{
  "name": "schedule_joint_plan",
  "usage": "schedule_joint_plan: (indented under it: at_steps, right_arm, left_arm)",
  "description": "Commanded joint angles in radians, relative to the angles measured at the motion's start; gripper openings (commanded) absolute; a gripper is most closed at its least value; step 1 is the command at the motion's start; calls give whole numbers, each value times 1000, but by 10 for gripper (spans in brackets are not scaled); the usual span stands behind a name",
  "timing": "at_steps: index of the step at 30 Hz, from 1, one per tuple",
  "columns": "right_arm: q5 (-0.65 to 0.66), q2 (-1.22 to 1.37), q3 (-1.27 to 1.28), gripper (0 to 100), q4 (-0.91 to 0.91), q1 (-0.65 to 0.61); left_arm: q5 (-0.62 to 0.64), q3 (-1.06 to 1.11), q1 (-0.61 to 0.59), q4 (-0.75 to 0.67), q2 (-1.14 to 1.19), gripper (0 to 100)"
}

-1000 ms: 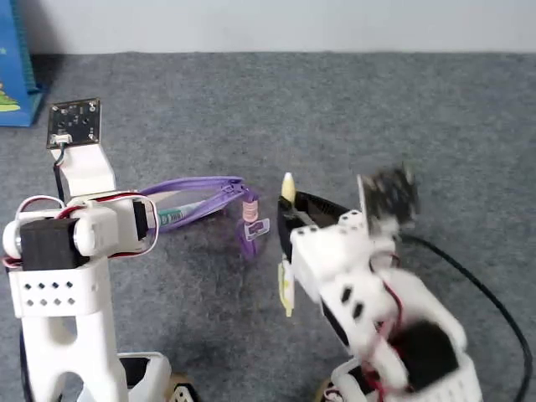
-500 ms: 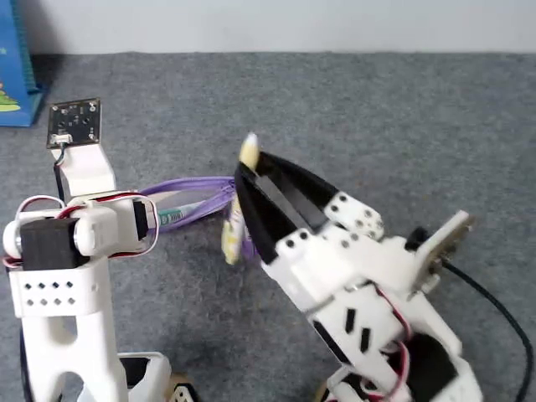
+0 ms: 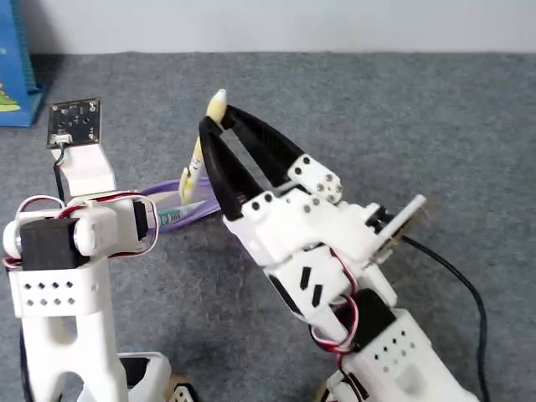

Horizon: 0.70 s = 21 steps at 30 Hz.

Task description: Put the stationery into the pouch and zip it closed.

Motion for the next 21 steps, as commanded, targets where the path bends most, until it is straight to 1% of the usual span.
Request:
schedule_joint_plan:
  at_steps: [1,6,10,13,15,17,19,21]
  right_arm:
    - [9,64,-3,8,-38,2]
    - [17,114,97,8,-110,25]
    - [137,111,244,8,-200,12]
    - [235,64,353,8,-217,-27]
    - [269,5,400,13,-176,-67]
    - [279,-64,413,24,-70,-107]
    - [278,-133,405,76,65,-136]
    - [276,-191,385,151,193,-156]
  left_arm:
    - [9,-4,2,20,3,13]
    - [9,-4,2,20,3,13]
    - [9,-4,2,20,3,13]
    - [9,-4,2,20,3,13]
    - [9,-4,2,20,3,13]
    - [9,-4,2,20,3,13]
    - [9,-4,2,20,3,13]
    - [9,-4,2,20,3,13]
